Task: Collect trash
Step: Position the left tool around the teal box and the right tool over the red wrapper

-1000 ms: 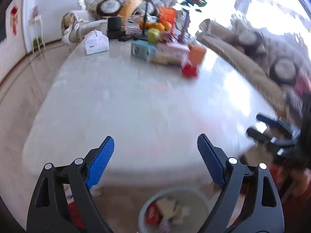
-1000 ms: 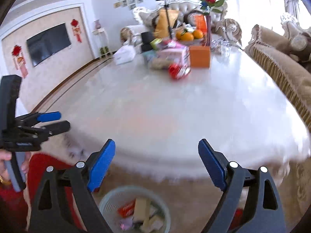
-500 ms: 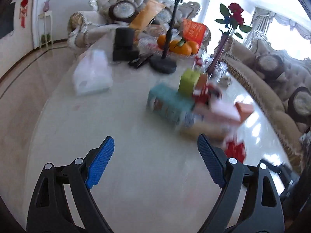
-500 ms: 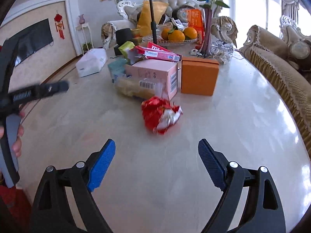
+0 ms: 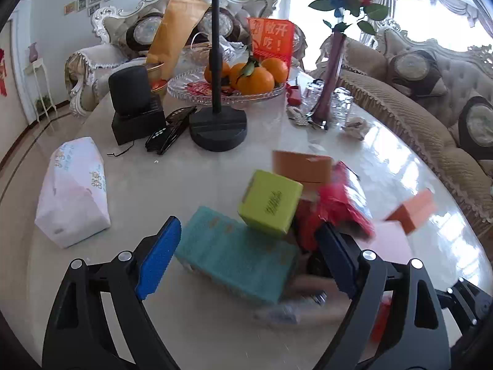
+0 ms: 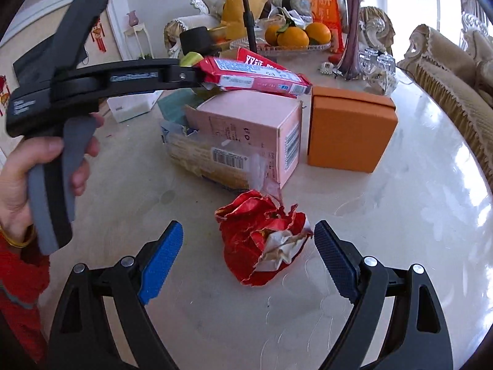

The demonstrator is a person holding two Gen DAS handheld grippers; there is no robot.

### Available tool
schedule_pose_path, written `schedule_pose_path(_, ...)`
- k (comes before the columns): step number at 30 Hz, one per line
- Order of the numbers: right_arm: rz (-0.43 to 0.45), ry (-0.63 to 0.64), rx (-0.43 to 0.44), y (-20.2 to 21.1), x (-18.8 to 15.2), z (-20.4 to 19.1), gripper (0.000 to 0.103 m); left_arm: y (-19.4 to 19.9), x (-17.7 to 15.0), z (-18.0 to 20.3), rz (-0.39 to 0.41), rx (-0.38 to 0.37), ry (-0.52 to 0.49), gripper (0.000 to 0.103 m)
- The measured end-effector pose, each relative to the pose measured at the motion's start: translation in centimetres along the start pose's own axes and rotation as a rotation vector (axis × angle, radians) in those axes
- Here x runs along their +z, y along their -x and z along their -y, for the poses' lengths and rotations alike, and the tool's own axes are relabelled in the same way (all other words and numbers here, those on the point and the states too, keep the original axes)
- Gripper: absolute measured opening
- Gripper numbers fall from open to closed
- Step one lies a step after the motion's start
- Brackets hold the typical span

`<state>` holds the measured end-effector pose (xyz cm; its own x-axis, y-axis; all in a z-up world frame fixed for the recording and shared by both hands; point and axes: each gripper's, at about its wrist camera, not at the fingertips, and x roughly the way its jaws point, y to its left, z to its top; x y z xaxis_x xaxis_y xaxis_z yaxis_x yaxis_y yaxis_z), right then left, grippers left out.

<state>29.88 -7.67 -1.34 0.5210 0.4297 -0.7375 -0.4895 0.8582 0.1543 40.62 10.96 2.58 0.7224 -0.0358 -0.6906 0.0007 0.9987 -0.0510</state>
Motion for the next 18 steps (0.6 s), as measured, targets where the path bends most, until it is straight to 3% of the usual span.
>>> schedule_pose_path(5,-0.018,0.016,-0.035,-0.7,0.6,0.3,0.083,-0.5,0.5,-0.4,-0.004,-0.054,-0.008,0.085)
schedule_pose_path(8,-0.023,0.009,-0.028,-0.8,0.6,0.5,0.083,0.5,0.0,0.0,-0.032,-0.17,-0.05,0.085)
schedule_pose_path(12,-0.03,-0.009,-0.014,-0.9,0.6,0.7,0.083,0.9,-0.5,-0.4,-0.062,-0.106,-0.121,0.085)
schedule_pose_path(15,-0.03,-0.011,-0.013,-0.9,0.7,0.6,0.083,0.8,-0.1,-1.4,-0.052,-0.081,-0.095,0.085)
schedule_pose_path(18,-0.029,-0.007,-0.02,-1.0,0.9,0.5,0.083,0.5,0.8,-1.9,-0.041,-0.102,-0.076,0.085)
